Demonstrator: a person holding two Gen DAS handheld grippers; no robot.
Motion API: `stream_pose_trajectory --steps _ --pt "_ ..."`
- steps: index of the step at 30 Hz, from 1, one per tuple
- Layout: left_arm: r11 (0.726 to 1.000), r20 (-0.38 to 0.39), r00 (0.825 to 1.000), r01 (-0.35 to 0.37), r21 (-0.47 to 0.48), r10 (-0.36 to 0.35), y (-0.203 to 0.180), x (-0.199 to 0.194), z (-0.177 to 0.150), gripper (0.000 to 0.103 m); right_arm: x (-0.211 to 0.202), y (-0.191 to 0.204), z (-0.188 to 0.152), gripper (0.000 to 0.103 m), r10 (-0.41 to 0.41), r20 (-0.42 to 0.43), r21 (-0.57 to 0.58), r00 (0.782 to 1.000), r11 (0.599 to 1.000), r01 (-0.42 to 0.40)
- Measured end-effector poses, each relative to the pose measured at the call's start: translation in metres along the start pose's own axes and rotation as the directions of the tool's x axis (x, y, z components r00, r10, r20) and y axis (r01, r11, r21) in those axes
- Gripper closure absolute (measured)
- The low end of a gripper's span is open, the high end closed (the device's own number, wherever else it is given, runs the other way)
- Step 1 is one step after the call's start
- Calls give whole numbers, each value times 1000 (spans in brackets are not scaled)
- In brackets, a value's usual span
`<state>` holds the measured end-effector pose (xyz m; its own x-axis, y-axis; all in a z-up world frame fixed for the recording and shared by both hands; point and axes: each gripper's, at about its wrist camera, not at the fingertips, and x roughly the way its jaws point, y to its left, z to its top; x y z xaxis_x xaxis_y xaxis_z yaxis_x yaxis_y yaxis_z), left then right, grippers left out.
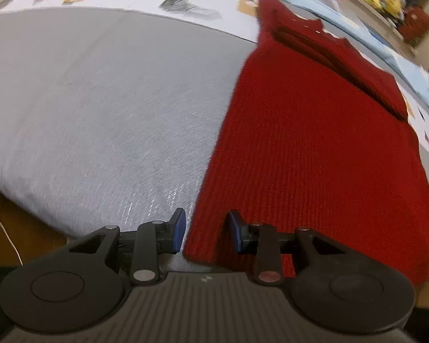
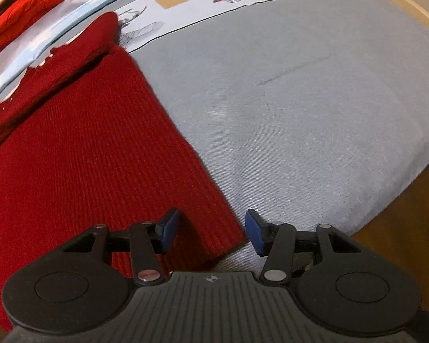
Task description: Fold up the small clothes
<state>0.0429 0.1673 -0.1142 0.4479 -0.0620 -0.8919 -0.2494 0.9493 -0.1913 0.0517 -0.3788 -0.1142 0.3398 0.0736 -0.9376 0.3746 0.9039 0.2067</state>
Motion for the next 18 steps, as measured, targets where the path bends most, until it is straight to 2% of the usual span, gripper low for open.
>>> stream_pose_trajectory --steps 2,3,4,6,7,10,12,14,16,18 --pt "1000 4 1000 -4 27 4 -4 2 -1 68 1 3 -1 49 -3 -1 -22 1000 1000 3" --pt "999 5 1000 0 33 0 -5 2 -1 75 1 5 -1 53 -6 -1 -34 1000 999 6" --pt "999 5 1000 13 36 -14 -5 2 -2 89 1 6 -2 63 -5 0 -42 1000 999 5" --pt "998 26 1000 8 69 -10 -13 0 1 92 0 9 -3 84 24 0 -55 1000 998 -24" --pt "997 42 999 12 80 -15 -14 -4 1 92 -2 9 -3 86 45 2 -55 999 997 -45" --pt "995 90 993 74 61 -79 -11 -22 2 91 -18 7 0 87 82 85 -31 993 996 -79" --pt "996 70 994 85 41 -88 -8 -19 2 90 -23 4 1 86 100 102 -8 990 995 -100" --pt "997 19 997 74 5 -74 -4 -8 1 90 -17 3 0 85 74 71 -2 995 997 -74" --pt "997 -35 997 70 -24 -70 0 4 1 83 -8 3 -4 77 49 16 2 999 999 -49" --pt "997 -30 997 70 -24 -71 0 5 2 83 -4 6 -7 75 29 -1 -13 1000 999 -29"
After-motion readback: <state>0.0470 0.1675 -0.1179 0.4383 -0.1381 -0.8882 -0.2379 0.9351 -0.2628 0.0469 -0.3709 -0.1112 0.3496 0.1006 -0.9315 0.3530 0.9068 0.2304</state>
